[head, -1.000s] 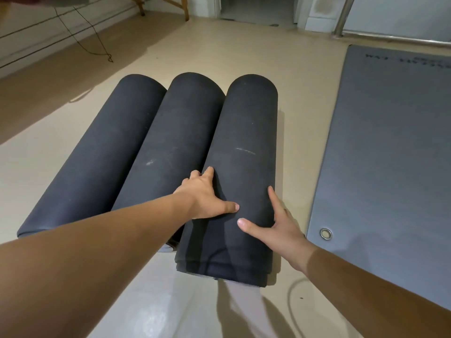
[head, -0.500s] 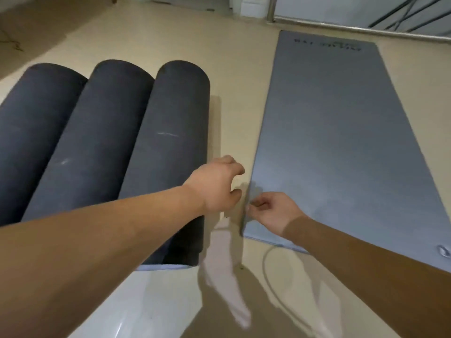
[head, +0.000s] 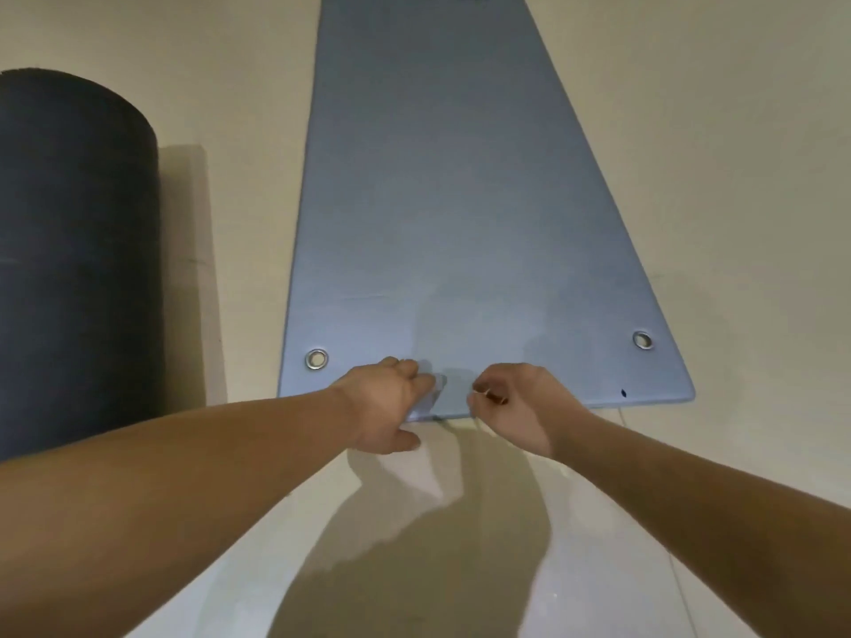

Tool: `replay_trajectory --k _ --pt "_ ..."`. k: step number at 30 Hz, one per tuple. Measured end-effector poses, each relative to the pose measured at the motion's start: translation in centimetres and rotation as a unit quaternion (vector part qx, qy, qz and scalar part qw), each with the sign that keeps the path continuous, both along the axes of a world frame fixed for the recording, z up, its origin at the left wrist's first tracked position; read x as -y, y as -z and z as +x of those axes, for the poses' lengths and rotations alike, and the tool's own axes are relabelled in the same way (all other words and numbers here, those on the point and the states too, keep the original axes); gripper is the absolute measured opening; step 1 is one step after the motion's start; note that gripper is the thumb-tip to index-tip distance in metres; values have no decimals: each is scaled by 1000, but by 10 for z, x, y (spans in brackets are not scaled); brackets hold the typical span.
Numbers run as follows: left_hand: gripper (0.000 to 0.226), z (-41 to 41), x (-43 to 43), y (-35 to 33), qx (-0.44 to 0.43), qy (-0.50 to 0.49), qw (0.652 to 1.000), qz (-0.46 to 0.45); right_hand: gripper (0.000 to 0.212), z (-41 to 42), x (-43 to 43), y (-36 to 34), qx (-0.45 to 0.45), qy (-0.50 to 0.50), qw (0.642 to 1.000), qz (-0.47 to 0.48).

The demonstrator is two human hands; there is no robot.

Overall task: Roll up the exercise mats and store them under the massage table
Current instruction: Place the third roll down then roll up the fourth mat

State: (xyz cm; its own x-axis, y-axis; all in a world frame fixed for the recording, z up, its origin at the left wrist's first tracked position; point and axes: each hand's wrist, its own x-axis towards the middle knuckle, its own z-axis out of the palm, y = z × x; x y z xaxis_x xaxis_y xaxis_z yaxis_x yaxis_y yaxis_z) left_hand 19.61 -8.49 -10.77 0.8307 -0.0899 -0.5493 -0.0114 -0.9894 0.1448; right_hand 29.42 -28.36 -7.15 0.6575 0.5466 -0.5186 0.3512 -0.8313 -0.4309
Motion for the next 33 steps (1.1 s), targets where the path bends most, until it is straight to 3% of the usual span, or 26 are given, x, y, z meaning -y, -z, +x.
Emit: replay_trajectory --k 6,9,13,19,27,33 --pt "82 14 -3 7 24 93 992 83 21 4 42 17 -16 3 1000 24" --pt "70 18 -1 6 21 124 986 110 20 9 52 19 -25 16 999 20" --pt "49 19 27 4 -7 83 987 139 36 13 63 17 2 20 1000 4" --pt "30 21 27 -33 37 13 995 91 57 10 61 7 118 -79 990 -29" --pt "35 -2 -8 -88 38 -95 995 -7 34 18 48 -23 239 -179 952 -70" --pt "23 -27 -13 -108 4 -135 983 -125 18 7 40 -58 241 -202 940 -135"
